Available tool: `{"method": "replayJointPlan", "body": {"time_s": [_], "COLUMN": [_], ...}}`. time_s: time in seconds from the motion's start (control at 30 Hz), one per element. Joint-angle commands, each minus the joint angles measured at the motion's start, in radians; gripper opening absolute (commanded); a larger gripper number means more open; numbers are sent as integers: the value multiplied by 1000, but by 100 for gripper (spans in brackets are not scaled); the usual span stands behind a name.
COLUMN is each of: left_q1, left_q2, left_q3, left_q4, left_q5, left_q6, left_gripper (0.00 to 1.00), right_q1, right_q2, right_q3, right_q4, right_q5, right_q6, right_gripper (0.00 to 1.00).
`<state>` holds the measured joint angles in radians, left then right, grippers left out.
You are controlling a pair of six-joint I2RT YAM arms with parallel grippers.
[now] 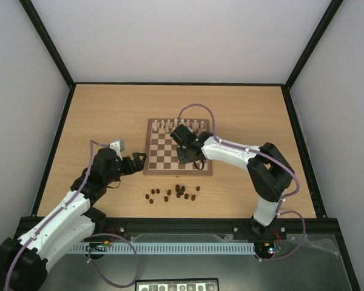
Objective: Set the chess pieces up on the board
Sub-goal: Place the chess piece on the chessboard, then pick up the chess piece at the center of the board.
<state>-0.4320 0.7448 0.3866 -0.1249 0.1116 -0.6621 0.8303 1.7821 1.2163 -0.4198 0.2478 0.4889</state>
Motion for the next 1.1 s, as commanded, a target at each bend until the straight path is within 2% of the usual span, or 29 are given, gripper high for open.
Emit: {"method": "replayJointPlan", "body": {"time_s": [0.0, 0.27, 0.53, 0.67, 0.87, 1.07], "left_q1": [-4, -4, -4, -4, -4, -5], "left_q2": [5, 0, -1, -2, 20, -4], "left_q3": [1, 0, 6, 7, 22, 64], "left_q4": [14, 13, 10, 10, 34, -31], "left_q5": [-6, -5, -6, -7, -8, -29], "left_q6": [4, 3, 1, 0, -8, -16], "left_gripper": [100, 100, 100, 99, 100, 99], "right_q1": [-2, -3, -3, -3, -3, -3], "right_q2": [4, 7, -15, -39, -162, -302], "right_q3": [-14, -19, -17, -12, -21, 11], "right_q4": [-16, -19, -27, -32, -36, -63], "right_q5": [-6, 4, 17, 21, 6, -69], "right_q6": [-12, -12, -9, -11, -27, -48], "right_gripper": [10, 11, 25, 26, 35, 46]}}
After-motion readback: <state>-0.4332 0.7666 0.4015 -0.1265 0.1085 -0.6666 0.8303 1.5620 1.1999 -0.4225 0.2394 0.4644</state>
